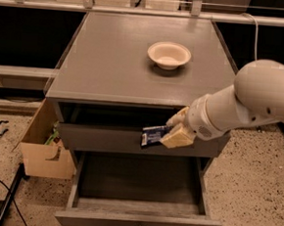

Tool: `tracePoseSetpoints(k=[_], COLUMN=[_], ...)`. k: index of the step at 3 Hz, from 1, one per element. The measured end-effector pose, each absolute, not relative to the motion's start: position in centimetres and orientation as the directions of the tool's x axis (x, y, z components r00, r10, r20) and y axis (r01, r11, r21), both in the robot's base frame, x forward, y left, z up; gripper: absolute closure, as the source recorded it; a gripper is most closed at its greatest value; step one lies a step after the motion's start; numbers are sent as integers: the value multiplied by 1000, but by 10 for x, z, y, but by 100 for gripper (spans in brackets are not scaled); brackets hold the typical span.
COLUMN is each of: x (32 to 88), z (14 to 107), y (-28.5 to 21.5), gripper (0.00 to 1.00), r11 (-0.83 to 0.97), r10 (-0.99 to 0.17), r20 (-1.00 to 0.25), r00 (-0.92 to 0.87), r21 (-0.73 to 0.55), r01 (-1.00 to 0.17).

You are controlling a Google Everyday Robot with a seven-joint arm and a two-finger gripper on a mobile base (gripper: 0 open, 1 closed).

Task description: Pick rxbar blueberry from middle drawer and place on counter

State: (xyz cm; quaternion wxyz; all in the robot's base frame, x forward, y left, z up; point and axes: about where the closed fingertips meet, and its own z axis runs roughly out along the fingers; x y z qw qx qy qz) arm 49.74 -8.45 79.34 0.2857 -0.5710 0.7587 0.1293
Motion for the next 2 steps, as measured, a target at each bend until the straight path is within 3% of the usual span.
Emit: tracePoseSetpoints(k=[2], x=[507], z=[838], y=[-69], gripper=[100], r11=[310], r10=[-773], r20=[-619], r00=[-139], r21=[-178], r01=[-934])
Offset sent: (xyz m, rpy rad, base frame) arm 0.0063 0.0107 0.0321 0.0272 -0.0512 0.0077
